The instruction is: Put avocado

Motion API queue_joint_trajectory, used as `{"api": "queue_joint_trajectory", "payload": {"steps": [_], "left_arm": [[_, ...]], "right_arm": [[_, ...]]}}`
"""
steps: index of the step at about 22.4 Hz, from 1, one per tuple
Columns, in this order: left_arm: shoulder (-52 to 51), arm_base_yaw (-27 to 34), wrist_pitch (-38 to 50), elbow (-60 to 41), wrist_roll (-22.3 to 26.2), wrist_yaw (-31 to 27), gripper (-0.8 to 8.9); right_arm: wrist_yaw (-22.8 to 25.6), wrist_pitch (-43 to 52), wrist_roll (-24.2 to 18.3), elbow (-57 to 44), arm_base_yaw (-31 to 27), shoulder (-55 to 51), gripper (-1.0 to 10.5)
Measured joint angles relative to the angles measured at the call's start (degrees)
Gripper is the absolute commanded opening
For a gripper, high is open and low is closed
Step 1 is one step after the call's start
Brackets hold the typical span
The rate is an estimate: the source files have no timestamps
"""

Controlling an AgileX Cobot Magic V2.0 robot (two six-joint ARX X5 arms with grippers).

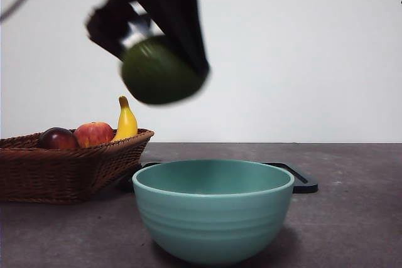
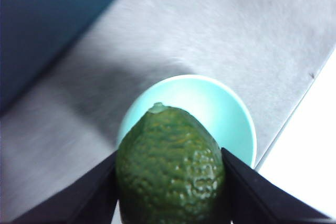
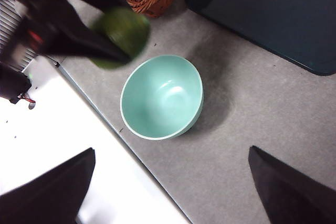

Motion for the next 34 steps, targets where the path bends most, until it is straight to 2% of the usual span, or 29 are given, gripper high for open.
{"api": "queue_joint_trajectory", "payload": {"steps": [8, 13, 21, 23, 24, 34], "left_arm": [[10.56, -3.67, 5.66, 0.00, -0.02, -0.96, 2.43], [15.12, -5.14, 6.47, 0.00, 0.02, -3.85, 2.43], [15.54, -6.88, 6.12, 0.00, 0.70, -5.01, 2.57], [15.54, -7.19, 5.51, 0.00, 0.72, -5.01, 3.47], [15.54, -7.28, 5.18, 0.00, 0.74, -5.01, 3.58], [14.71, -6.80, 3.91, 0.33, 1.01, -4.98, 3.57]], "right_arm": [[0.00, 0.00, 0.00, 0.00, 0.00, 0.00, 4.7], [0.00, 0.00, 0.00, 0.00, 0.00, 0.00, 4.7], [0.00, 0.00, 0.00, 0.00, 0.00, 0.00, 4.7], [0.00, 0.00, 0.00, 0.00, 0.00, 0.00, 4.7], [0.00, 0.00, 0.00, 0.00, 0.00, 0.00, 4.7], [0.00, 0.00, 0.00, 0.00, 0.00, 0.00, 4.7]]}}
